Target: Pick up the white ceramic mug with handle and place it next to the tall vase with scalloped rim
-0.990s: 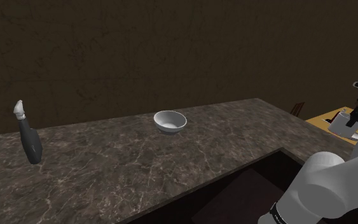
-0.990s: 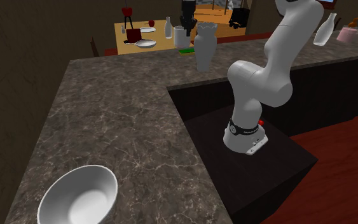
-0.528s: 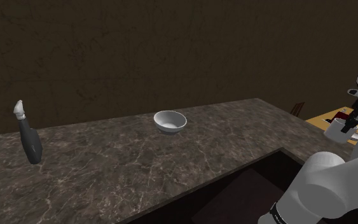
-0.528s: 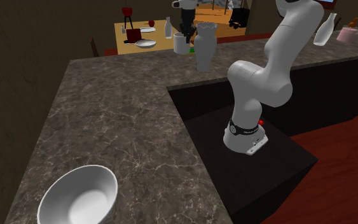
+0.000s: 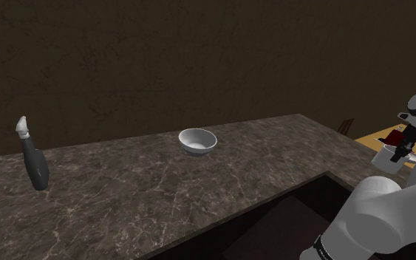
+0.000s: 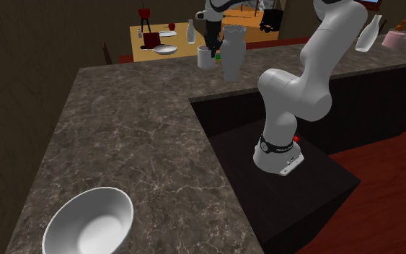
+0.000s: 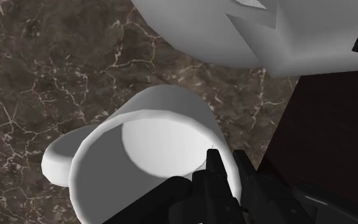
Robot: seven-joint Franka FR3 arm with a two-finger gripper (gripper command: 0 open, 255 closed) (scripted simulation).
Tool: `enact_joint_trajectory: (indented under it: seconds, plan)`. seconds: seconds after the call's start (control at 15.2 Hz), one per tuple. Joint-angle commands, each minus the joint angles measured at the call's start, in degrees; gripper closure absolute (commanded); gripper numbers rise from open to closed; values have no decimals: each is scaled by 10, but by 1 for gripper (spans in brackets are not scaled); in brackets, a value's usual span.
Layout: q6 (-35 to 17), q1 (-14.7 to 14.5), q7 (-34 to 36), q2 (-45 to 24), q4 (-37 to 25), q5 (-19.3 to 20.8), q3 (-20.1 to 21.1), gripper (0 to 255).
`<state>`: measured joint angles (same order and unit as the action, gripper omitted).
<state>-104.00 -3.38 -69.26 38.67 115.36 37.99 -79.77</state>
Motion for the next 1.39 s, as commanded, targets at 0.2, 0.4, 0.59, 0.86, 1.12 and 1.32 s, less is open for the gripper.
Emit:
enact_joint_trajectory:
  seconds: [0.2, 0.4, 0.59, 0.86, 1.12, 1.32]
  plan:
    - [-31, -11, 6, 4, 21, 15, -27, 255]
    - [-50, -19, 11, 7, 34, 24, -45, 255]
    - [-68, -27, 16, 9, 46, 34, -63, 255]
    - [-92, -40, 22, 13, 60, 49, -89, 255]
    - [-100, -45, 25, 15, 64, 54, -98, 255]
    - [-100, -45, 25, 15, 64, 54, -98, 255]
